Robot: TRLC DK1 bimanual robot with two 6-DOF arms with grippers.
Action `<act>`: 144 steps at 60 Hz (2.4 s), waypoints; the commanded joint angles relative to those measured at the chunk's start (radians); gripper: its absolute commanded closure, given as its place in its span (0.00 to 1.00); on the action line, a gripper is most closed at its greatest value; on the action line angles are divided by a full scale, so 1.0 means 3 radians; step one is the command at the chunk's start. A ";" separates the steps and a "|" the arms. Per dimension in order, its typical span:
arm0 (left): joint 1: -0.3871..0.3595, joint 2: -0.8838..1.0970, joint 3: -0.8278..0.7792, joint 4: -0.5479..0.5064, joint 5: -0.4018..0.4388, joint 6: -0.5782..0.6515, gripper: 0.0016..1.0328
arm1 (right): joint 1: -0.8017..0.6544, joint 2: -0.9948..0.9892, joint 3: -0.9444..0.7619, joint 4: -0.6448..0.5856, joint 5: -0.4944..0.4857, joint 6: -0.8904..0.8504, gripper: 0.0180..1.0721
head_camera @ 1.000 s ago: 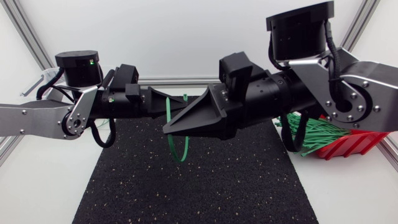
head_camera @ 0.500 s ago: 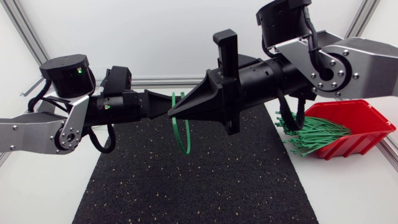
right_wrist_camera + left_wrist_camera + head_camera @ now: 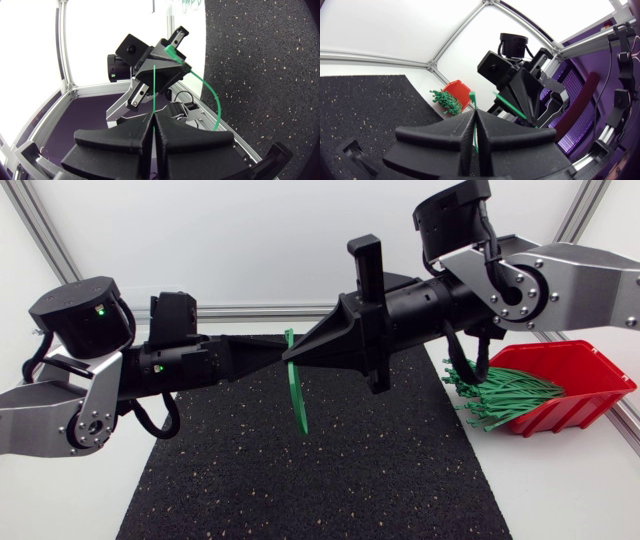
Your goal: Take a green cable tie from the red box, thread the tail through the head to close it, then place it in the transparent bin on the left.
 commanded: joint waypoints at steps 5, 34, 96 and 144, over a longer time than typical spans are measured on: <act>-0.0067 -0.0222 -0.0116 0.0086 -0.0061 0.0226 0.96 | -0.0021 0.0085 0.0005 -0.0038 -0.0060 0.0097 0.95; -0.0179 -0.0309 -0.0280 0.0086 -0.0097 0.0512 0.96 | -0.0031 0.0034 -0.0026 -0.0038 -0.0081 0.0087 0.95; -0.0139 -0.0284 -0.0126 0.0070 -0.0189 0.0456 0.96 | 0.0096 -0.0206 -0.0056 -0.0141 -0.0076 0.0072 0.95; -0.0241 -0.0504 -0.0162 0.0060 -0.0266 0.0364 0.96 | 0.0132 -0.0222 -0.0102 -0.0192 -0.0060 0.0051 0.95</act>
